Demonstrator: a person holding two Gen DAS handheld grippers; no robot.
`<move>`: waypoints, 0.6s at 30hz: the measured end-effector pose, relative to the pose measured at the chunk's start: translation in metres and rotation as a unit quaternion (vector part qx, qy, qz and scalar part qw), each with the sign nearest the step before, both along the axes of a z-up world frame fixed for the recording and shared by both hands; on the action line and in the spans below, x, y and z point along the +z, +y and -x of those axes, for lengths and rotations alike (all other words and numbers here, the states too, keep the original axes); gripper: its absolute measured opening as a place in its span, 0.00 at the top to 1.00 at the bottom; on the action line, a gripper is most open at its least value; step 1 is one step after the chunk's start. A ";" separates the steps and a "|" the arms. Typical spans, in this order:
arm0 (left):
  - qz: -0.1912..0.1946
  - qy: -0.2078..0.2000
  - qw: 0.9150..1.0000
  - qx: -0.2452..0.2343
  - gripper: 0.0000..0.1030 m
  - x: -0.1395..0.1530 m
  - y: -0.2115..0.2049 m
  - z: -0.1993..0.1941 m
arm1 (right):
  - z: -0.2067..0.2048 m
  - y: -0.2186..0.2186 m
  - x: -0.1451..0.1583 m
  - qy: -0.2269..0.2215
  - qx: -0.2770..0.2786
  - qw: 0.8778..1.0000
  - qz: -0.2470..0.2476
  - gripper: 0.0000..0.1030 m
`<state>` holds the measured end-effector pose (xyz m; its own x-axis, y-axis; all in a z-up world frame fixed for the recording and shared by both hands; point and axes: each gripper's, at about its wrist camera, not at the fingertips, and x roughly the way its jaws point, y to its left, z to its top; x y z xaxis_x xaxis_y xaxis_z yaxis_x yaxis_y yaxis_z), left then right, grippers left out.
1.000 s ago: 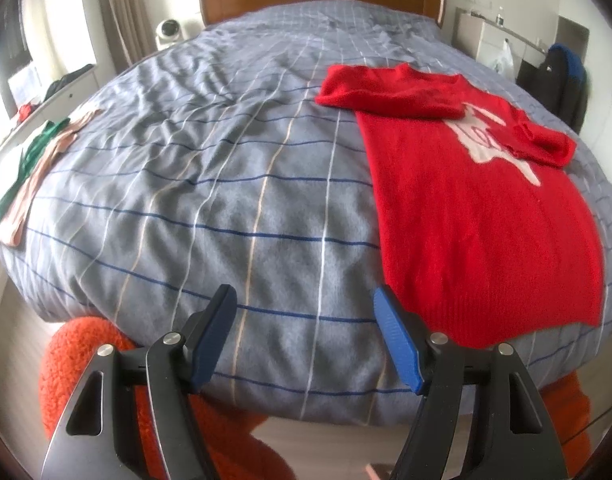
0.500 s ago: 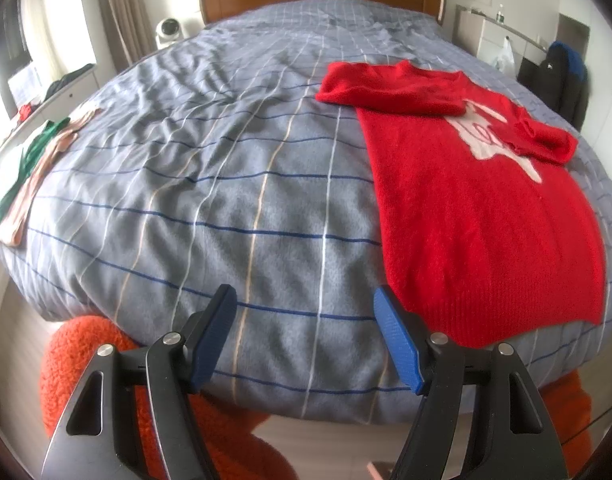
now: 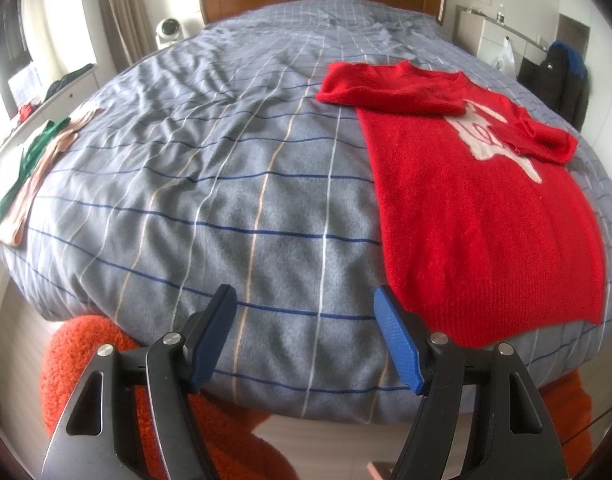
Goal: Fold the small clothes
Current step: 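Grasp the folded sleeve cuff with the right tool and lift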
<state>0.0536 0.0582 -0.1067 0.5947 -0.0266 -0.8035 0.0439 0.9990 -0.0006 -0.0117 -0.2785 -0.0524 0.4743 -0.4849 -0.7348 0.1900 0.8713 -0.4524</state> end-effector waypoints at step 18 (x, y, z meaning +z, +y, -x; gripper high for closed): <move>-0.011 -0.005 1.000 0.010 0.26 -0.002 0.006 -0.001 | -0.173 0.038 -0.014 -0.003 0.263 0.945 -0.194 0.19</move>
<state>0.0543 0.0641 -0.1086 0.6034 0.0041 -0.7974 0.0233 0.9995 0.0228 0.1610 -0.2408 -0.0661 0.5789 0.1244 -0.8058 -0.3142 0.9460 -0.0797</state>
